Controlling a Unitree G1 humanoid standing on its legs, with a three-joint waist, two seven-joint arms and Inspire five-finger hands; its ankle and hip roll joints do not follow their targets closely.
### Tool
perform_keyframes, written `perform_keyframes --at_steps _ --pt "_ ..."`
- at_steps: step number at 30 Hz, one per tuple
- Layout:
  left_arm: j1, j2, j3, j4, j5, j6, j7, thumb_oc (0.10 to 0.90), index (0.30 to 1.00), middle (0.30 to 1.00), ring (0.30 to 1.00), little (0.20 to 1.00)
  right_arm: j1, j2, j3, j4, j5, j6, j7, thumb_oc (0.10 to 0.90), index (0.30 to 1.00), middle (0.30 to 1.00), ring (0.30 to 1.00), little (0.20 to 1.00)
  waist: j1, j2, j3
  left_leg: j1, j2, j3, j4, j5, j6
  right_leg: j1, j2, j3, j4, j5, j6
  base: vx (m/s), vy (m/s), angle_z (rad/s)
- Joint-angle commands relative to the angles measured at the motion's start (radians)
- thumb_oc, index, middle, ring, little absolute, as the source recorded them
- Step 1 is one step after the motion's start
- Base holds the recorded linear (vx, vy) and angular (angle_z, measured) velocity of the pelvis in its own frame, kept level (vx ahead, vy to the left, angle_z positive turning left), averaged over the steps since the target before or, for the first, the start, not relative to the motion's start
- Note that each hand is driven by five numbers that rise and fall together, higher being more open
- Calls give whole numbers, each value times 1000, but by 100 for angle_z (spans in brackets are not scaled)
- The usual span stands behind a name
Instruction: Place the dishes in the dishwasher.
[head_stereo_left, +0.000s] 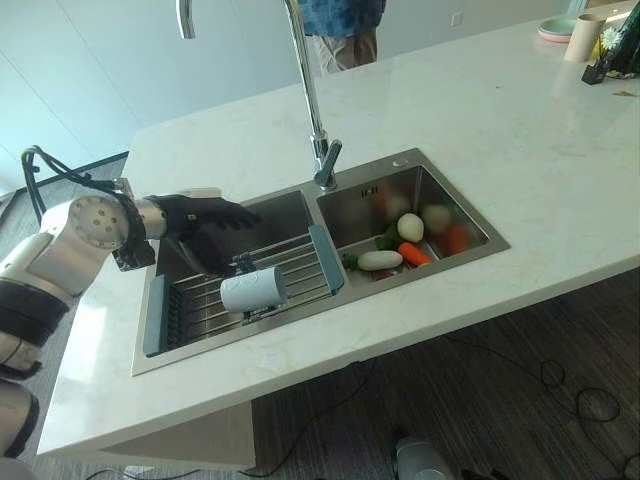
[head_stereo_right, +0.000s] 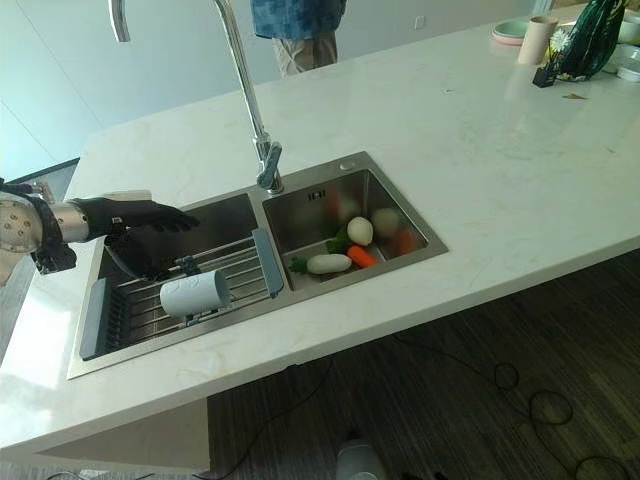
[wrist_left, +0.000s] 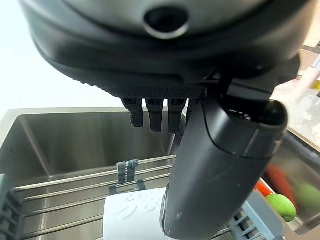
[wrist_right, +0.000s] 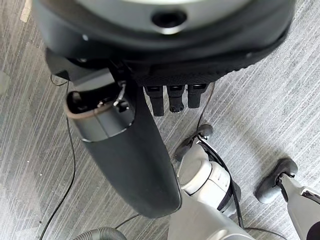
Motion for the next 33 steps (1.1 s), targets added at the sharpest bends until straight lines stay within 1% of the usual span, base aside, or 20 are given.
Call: perform_keyframes --at_steps 1,2,6,8,10,16,18,20,22,23,27,30,33 --pt "-32 53 146 17 33 1 66 800 900 900 900 900 15 -31 -15 -71 -39 -44 11 800 900 900 900 900 -15 -6 -8 -66 28 -25 145 -208 36 61 -55 23 -55 -111 143 0 0 0" --pt "-20 47 153 14 43 0 62 800 900 900 900 900 15 -29 -17 -71 -35 -48 7 800 900 900 900 900 -13 -9 -6 -69 28 -25 145 -207 35 58 -55 22 -55 -110 143 0 0 0" --pt "10 30 161 -23 73 36 49 800 900 900 900 900 6 -34 -29 -70 -30 -55 8 800 900 900 900 900 -9 -15 2 -76 28 -28 145 -204 38 51 -53 18 -55 -108 141 -3 2 -1" --pt "21 21 167 -40 93 48 54 800 900 900 900 900 -1 -38 -26 -77 -61 -50 11 800 900 900 900 900 -6 -16 7 -80 26 -33 145 -202 38 49 -51 19 -55 -109 139 0 0 0" --pt "37 19 176 -49 102 46 54 800 900 900 900 900 -3 -39 -20 -76 -88 -52 18 800 900 900 900 900 -4 -15 10 -81 25 -36 145 -200 37 49 -51 19 -55 -109 137 0 0 0" --pt "92 14 199 -75 141 40 51 800 900 900 900 900 -12 -37 -4 -67 -83 -58 29 800 900 900 900 900 2 -16 11 -74 24 -40 145 -202 39 59 -50 17 -55 -112 135 22 -4 -1" --pt "105 9 206 -74 195 30 100 800 900 900 900 900 -15 -39 8 -75 -89 -63 33 800 900 900 900 900 2 -15 16 -75 24 -42 145 -199 39 59 -50 15 -55 -113 133 16 0 0" --pt "111 7 211 -72 210 28 122 800 900 900 900 900 -15 -38 16 -84 -93 -63 31 800 900 900 900 900 2 -15 18 -76 24 -42 145 -200 39 59 -51 14 -55 -114 132 0 0 0" --pt "136 6 229 -67 247 13 181 800 900 900 900 900 -13 -37 18 -87 -86 -61 28 800 900 900 900 900 4 -16 22 -77 23 -44 145 -200 39 60 -51 13 -55 -115 132 18 -1 0" --pt "152 4 244 -59 274 2 257 800 900 900 900 900 -10 -34 19 -85 -88 -57 23 800 900 900 900 900 4 -18 23 -77 23 -43 145 -201 39 59 -51 12 -55 -115 132 33 -5 0" --pt "187 -13 281 -43 301 0 333 800 900 900 900 900 -3 -27 18 -78 -96 -54 13 800 900 900 900 900 4 -23 29 -80 24 -44 145 -201 40 56 -51 14 -55 -113 131 8 -2 0" --pt "227 -45 313 -35 334 -4 404 800 900 900 900 900 0 -20 21 -80 -96 -58 9 800 900 900 900 900 3 -28 37 -83 26 -44 145 -201 40 50 -50 14 -55 -112 129 0 0 0" --pt "256 -90 327 -27 350 4 436 800 900 900 900 900 5 -11 24 -94 -107 -58 -1 800 900 900 900 900 -3 -35 44 -89 29 -42 145 -197 40 42 -47 19 -55 -109 127 12 -17 -2"
